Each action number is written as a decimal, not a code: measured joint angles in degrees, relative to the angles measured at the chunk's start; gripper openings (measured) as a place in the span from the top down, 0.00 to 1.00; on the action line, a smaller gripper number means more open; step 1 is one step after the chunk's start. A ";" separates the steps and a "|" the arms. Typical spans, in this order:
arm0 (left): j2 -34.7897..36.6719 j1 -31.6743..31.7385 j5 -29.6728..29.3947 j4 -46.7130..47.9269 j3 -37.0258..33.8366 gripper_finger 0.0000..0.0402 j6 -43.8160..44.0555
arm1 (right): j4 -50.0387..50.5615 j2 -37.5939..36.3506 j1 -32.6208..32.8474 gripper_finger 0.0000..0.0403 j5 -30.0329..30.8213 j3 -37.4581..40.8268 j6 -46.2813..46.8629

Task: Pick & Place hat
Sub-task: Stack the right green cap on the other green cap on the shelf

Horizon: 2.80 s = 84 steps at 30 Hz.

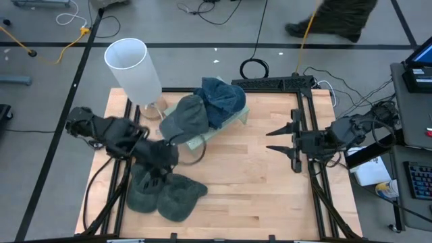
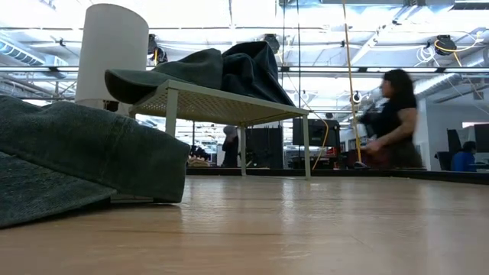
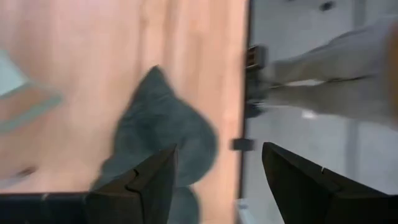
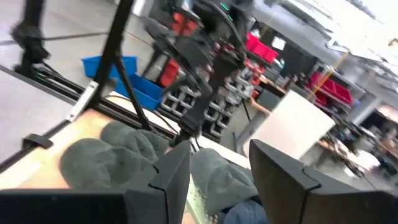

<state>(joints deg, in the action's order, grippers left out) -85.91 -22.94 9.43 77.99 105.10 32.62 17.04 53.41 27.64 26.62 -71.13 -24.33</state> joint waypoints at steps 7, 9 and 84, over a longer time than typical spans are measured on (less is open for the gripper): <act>-1.22 -11.40 -16.11 1.91 0.00 0.40 4.95 | 0.00 2.13 -0.02 0.61 2.27 0.00 2.66; -2.31 -14.49 -20.43 2.94 0.00 0.40 6.96 | -0.13 2.48 -0.02 0.61 2.28 0.00 2.68; -48.09 -39.98 -39.88 12.09 0.35 0.41 24.17 | -3.90 6.27 -0.57 0.61 15.47 0.00 11.23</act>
<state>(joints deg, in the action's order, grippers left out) -133.99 -62.92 -30.45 90.07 105.45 56.78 13.14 59.68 27.07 42.09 -71.13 -13.10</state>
